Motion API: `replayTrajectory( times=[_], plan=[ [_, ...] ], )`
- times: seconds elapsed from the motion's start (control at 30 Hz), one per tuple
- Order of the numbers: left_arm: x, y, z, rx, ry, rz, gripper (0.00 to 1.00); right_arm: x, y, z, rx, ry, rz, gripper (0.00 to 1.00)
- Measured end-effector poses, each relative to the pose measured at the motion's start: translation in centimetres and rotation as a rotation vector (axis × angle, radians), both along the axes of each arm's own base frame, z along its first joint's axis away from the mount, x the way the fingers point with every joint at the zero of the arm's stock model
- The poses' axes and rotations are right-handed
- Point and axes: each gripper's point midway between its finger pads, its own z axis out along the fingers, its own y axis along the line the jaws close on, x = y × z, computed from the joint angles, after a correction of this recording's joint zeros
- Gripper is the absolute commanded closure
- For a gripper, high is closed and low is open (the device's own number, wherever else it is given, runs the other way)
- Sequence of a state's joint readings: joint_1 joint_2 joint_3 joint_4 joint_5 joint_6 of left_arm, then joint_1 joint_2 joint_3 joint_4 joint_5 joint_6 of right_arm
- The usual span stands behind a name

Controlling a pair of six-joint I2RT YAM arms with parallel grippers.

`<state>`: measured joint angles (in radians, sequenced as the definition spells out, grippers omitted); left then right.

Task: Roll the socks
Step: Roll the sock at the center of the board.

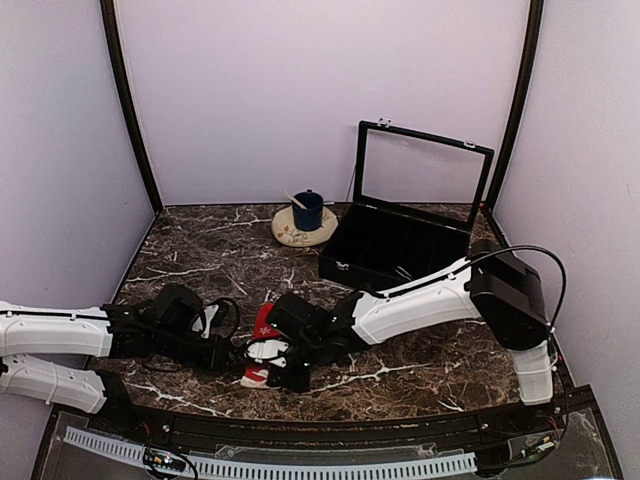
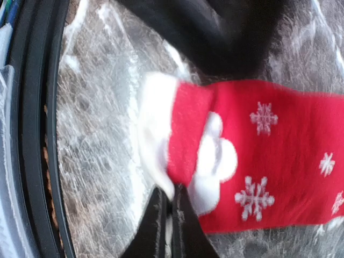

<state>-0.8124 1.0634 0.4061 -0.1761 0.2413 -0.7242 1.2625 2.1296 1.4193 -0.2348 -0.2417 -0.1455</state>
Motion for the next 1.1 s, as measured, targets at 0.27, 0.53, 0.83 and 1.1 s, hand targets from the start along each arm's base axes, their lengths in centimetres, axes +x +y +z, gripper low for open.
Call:
replayTrajectory(
  times=[0.27,0.53,0.83,1.1],
  plan=[
    [-0.3,1.5,-0.8,0.002,-0.04,0.047,0.64,0.9,-0.9,0.0,-0.031,0.208,-0.028,1.0],
    [-0.1,1.8,-0.1,-0.018,-0.141,0.032,0.67,0.8,-2.0,0.0,-0.072,0.371,-0.016,1.0],
    [-1.4,-1.5,3.1,-0.076,-0.376,-0.159,0.65,0.4,-3.5,0.0,-0.14,0.536,-0.013,1.0],
    [-3.4,-3.9,2.1,-0.04,-0.462,-0.346,0.61,0.2,-4.6,0.0,-0.178,0.633,-0.016,1.0]
  ],
)
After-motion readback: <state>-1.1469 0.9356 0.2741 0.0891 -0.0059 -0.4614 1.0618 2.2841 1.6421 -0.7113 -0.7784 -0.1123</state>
